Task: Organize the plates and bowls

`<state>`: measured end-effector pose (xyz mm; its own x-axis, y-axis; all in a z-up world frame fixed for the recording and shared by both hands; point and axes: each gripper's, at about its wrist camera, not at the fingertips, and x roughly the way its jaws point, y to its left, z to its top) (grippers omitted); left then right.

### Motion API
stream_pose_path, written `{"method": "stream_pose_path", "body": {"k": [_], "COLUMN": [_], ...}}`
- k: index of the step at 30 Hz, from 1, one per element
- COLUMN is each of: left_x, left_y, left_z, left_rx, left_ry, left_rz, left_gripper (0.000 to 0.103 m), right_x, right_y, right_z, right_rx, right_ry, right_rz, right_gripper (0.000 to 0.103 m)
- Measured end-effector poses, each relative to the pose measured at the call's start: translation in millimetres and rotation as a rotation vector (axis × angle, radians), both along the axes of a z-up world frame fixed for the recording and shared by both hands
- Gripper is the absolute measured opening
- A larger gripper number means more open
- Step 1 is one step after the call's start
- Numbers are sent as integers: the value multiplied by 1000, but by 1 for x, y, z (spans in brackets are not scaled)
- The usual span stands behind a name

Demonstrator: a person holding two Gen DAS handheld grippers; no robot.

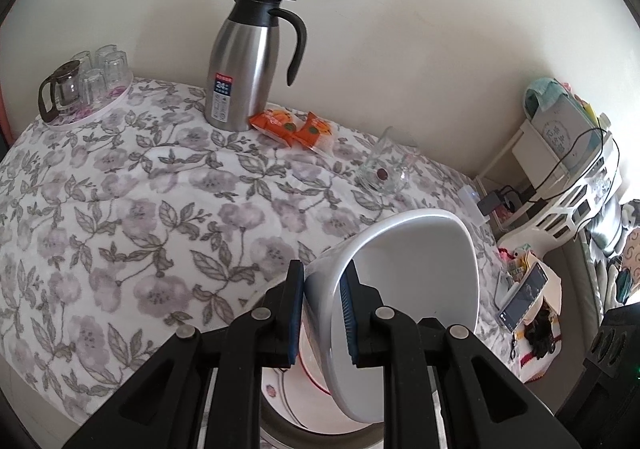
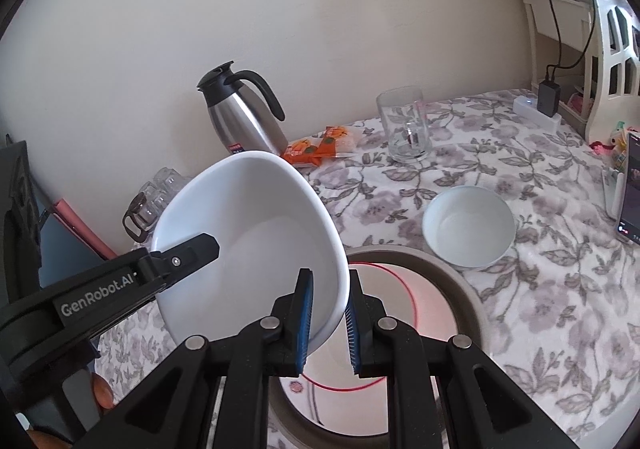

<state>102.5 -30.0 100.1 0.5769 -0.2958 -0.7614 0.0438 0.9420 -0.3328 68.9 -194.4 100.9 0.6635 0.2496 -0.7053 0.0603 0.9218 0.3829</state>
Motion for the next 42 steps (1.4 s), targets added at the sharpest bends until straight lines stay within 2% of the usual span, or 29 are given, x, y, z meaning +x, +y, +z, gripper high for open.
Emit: {"method": "stream_pose_path", "body": {"k": [8, 17, 34, 42], "left_x": [-1, -4, 10, 12], "left_y": [-15, -33, -31, -31], "left_z": [-6, -17, -57, -61], "left_rx": [-4, 51, 79, 76], "left_ry": [25, 57, 208, 218], "left_rz": [-39, -77, -67, -70], "left_gripper": [19, 19, 19, 19], "right_x": [-4, -4, 6, 7], "right_y": [-15, -21, -18, -19], "right_z": [-9, -22, -51, -53], "right_rx": [-17, -33, -7, -8], "right_ry": [34, 94, 211, 223], "right_rz": [10, 20, 44, 39], "right_gripper": [17, 19, 20, 20]}}
